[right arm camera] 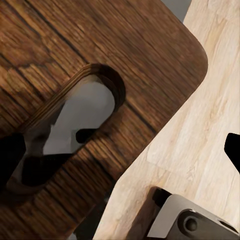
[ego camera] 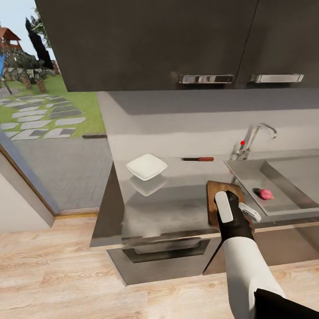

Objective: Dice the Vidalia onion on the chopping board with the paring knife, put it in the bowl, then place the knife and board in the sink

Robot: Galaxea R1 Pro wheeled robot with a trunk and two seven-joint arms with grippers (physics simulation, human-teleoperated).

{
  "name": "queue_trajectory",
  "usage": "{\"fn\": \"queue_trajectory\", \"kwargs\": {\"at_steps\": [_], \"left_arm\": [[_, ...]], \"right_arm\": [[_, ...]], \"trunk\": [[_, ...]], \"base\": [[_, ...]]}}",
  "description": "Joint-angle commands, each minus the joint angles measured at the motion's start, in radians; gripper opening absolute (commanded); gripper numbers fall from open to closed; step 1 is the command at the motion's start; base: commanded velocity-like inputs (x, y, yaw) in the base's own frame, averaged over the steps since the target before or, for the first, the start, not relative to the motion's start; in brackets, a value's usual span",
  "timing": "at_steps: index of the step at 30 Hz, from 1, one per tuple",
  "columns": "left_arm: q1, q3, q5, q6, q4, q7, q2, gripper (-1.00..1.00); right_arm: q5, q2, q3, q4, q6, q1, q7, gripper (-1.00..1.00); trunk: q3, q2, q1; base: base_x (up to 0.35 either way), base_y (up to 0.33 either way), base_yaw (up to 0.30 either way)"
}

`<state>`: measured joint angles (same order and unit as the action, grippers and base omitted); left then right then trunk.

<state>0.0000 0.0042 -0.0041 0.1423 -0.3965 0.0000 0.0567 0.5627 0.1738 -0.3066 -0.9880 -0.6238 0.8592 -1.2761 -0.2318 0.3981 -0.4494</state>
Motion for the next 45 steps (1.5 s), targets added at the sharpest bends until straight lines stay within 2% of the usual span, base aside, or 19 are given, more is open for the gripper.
{"fn": "queue_trajectory", "kwargs": {"at_steps": [1, 37, 45], "left_arm": [[0.0, 0.0, 0.0, 0.002, -0.001, 0.0, 0.0, 1.0], [0.0, -0.001, 0.0, 0.002, 0.001, 0.0, -0.001, 1.0], [0.0, -0.001, 0.0, 0.002, 0.001, 0.0, -0.001, 1.0]], "right_arm": [[0.003, 0.001, -0.002, -0.001, -0.01, 0.001, -0.005, 1.0], [0.003, 0.0, -0.003, -0.002, -0.01, 0.001, -0.005, 1.0], [0.01, 0.0, -0.003, -0.003, -0.012, 0.001, -0.003, 1.0]], "trunk": [[-0.003, 0.002, -0.001], [-0.048, 0.002, -0.001], [-0.052, 0.002, -0.001]], "base": [[0.041, 0.028, 0.0], [0.003, 0.002, 0.0], [0.0, 0.0, 0.0]]}}
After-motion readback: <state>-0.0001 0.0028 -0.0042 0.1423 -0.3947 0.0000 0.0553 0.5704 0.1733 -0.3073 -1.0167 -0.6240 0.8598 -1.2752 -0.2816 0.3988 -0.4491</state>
